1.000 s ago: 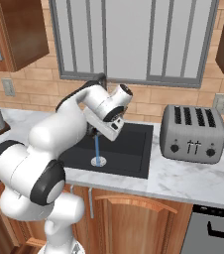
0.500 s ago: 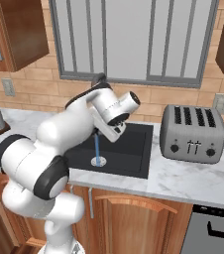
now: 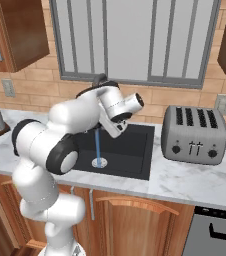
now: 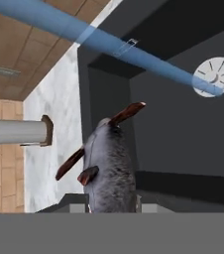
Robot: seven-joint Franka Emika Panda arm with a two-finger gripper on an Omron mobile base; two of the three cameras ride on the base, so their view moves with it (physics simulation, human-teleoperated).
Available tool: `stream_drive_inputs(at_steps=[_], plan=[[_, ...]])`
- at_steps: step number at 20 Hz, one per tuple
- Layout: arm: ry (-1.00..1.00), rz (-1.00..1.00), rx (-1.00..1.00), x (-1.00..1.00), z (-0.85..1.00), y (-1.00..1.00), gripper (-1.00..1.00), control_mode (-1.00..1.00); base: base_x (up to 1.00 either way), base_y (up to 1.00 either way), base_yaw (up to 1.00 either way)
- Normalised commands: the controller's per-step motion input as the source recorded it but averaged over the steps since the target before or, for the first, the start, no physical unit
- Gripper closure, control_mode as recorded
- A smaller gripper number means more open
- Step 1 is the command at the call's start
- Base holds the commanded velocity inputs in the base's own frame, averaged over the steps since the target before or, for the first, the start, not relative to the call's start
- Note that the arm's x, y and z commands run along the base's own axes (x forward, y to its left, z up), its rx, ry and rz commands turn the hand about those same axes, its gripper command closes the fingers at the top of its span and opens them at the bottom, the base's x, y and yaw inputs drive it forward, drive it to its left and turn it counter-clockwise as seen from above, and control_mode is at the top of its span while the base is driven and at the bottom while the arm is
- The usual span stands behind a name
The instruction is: Take the fish out of the fridge, briefly rinse it in the sink, and place it on the tray next to the sink.
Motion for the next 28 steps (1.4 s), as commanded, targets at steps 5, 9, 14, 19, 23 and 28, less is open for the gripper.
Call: stream_drive_inputs(at_steps=[5,9,14,19,23,28], plan=[[0.0,0.0,0.0,0.55,0.0,0.0,1.0,-1.0,0.0,0.0,0.0],[-0.01,0.0,0.0,0.45,-0.03,0.0,1.0,-1.0,0.0,0.0,0.0],[-0.02,0.0,0.0,0.47,-0.04,0.0,1.0,-1.0,0.0,0.0,0.0],[-0.01,0.0,0.0,0.46,-0.11,0.0,1.0,-1.0,0.0,0.0,0.0],[0.0,0.0,0.0,0.34,-0.35,0.0,1.0,-1.0,0.0,0.0,0.0],[0.0,0.02,0.04,0.15,-0.23,0.1,1.0,-1.0,0.0,0.0,0.0]])
